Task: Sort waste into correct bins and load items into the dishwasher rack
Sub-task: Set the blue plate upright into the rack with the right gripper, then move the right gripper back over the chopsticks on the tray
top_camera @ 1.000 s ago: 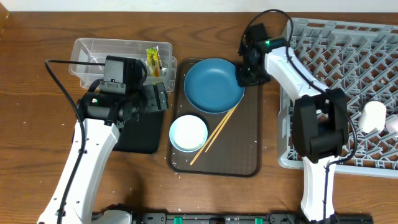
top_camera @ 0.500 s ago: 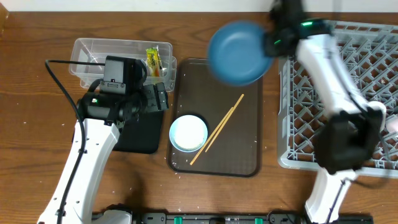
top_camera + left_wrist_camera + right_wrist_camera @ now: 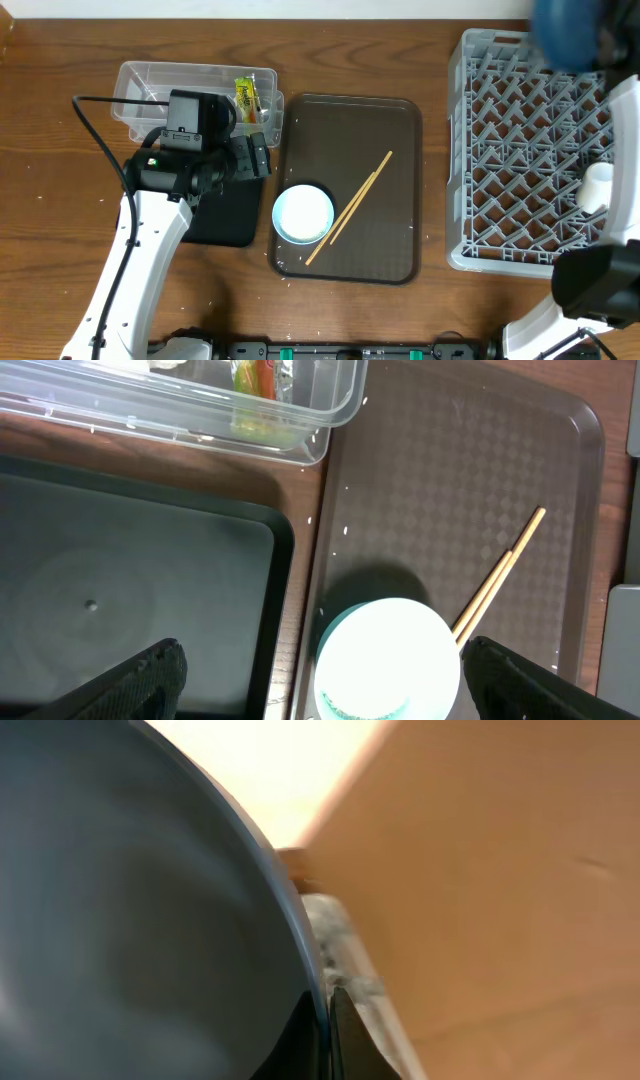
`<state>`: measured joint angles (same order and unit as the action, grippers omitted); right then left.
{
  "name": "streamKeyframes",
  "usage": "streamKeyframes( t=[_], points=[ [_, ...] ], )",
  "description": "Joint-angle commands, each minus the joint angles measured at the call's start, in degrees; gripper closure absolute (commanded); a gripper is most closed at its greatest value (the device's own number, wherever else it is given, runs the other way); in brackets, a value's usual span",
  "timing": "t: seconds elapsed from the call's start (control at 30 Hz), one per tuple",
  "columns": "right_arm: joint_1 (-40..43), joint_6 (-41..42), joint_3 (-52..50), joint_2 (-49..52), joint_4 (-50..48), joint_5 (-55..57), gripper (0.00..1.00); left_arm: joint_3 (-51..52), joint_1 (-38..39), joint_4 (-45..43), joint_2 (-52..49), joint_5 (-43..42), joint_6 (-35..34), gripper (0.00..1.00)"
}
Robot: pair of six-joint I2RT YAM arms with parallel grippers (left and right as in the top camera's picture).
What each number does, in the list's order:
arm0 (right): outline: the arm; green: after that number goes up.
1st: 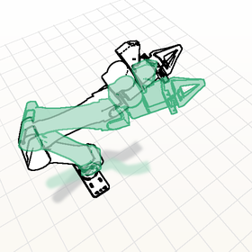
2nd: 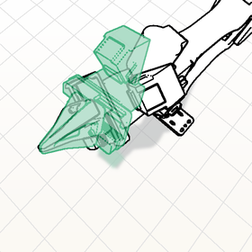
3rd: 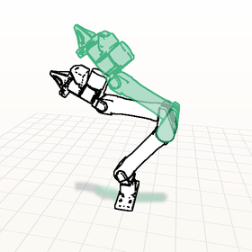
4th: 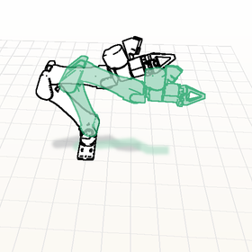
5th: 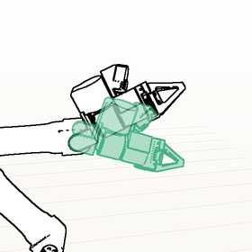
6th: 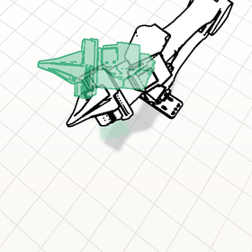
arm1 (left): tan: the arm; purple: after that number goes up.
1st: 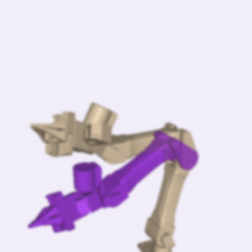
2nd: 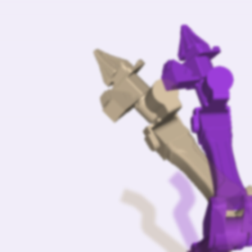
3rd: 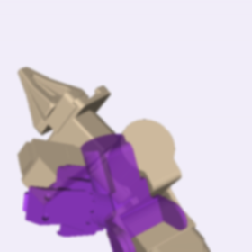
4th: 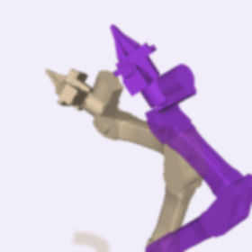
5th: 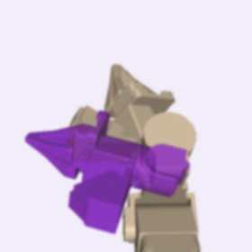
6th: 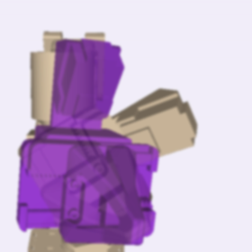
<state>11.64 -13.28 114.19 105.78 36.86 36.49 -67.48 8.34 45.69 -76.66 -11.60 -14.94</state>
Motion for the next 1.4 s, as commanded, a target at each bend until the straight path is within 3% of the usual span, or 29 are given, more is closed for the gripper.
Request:
streamKeyframes(
  t=[0.0, 0.33, 0.77, 1.37],
  points=[
    [3.7, -3.6, 0.0, 0.4, -2.9, 9.2, 0.99, -0.3, -0.2, 0.1, -0.2, 0.7, 0.8, 0.09],
    [12.2, -15.5, 0.0, 5.0, -16.1, 14.6, 0.99, -0.3, -0.2, 0.1, -0.2, 0.7, 0.8, 0.09],
    [15.5, -22.6, 0.0, 16.8, -25.3, 23.9, 0.99, -0.3, -0.2, -1.0, -0.2, 0.7, 0.7, 0.09],
    [11.8, -12.2, -0.7, 21.9, -17.0, 21.3, 0.99, -0.3, -0.2, -1.0, -0.2, 0.7, -0.2, 0.09]
  ],
)
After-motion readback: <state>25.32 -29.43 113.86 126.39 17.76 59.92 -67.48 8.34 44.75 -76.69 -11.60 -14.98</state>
